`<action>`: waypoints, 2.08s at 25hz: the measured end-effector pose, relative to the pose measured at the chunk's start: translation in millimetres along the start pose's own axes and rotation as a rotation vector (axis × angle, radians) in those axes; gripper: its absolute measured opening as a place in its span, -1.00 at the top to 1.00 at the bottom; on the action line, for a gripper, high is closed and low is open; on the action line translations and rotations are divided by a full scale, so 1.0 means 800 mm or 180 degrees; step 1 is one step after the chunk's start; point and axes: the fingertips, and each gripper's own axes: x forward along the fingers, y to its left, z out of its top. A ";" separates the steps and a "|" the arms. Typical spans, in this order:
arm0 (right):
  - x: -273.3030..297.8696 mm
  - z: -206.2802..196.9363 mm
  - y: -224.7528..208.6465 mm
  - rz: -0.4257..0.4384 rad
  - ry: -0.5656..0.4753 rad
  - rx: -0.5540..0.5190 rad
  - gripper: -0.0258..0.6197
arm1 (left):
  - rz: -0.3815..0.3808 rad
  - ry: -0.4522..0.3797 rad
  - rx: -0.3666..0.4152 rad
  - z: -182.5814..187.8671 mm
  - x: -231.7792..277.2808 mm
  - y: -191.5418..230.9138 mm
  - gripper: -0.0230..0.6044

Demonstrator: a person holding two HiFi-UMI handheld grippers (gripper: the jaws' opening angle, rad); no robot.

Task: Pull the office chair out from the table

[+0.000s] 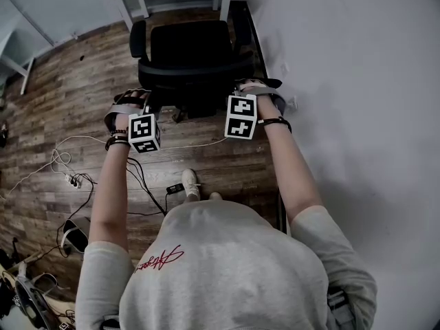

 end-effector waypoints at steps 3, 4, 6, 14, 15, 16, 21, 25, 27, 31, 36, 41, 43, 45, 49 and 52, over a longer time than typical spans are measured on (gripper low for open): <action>-0.006 0.000 0.003 0.0016 0.0000 -0.0005 0.60 | 0.0036 -0.0001 0.0002 0.003 -0.006 0.000 0.73; -0.008 0.000 0.005 0.0021 0.0001 -0.0006 0.60 | 0.0048 -0.0002 0.0005 0.004 -0.008 -0.001 0.73; -0.010 -0.001 0.009 0.0018 -0.0002 -0.0013 0.60 | 0.0057 0.0003 0.0003 0.006 -0.011 -0.004 0.73; -0.018 -0.012 0.020 -0.0006 -0.0022 -0.0039 0.60 | 0.0085 0.0022 0.0014 0.022 -0.016 -0.012 0.74; -0.021 -0.011 0.022 -0.0018 -0.0022 -0.0046 0.60 | 0.0097 0.0026 0.0017 0.022 -0.019 -0.014 0.74; -0.023 -0.010 0.024 -0.0031 -0.0022 -0.0053 0.60 | 0.0101 0.0030 0.0015 0.022 -0.021 -0.017 0.74; -0.030 -0.015 0.037 -0.0032 -0.0031 -0.0063 0.60 | 0.0077 0.0033 -0.0007 0.032 -0.028 -0.027 0.73; -0.037 -0.016 0.043 -0.0039 -0.0039 -0.0076 0.61 | 0.0074 0.0043 -0.0022 0.038 -0.036 -0.033 0.74; -0.039 -0.019 0.046 -0.0033 -0.0039 -0.0079 0.60 | 0.0093 0.0051 -0.0020 0.041 -0.037 -0.034 0.74; -0.046 -0.021 0.055 -0.0025 -0.0044 -0.0082 0.61 | 0.0103 0.0044 -0.0010 0.047 -0.044 -0.042 0.74; -0.051 -0.022 0.061 -0.0034 -0.0053 -0.0084 0.61 | 0.0117 0.0044 -0.0004 0.052 -0.049 -0.045 0.74; -0.056 -0.023 0.068 -0.0045 -0.0050 -0.0092 0.61 | 0.0110 0.0044 -0.0001 0.056 -0.054 -0.051 0.74; -0.057 -0.023 0.069 -0.0055 -0.0049 -0.0096 0.61 | 0.0103 0.0037 -0.0008 0.057 -0.056 -0.053 0.74; -0.058 -0.022 0.069 -0.0076 -0.0049 -0.0106 0.61 | 0.0119 0.0046 -0.0008 0.055 -0.056 -0.053 0.74; -0.057 -0.023 0.070 -0.0109 -0.0048 -0.0111 0.61 | 0.0125 0.0054 -0.0002 0.055 -0.055 -0.053 0.74; -0.056 -0.021 0.072 -0.0102 -0.0050 -0.0110 0.62 | 0.0109 0.0048 -0.0010 0.055 -0.056 -0.055 0.74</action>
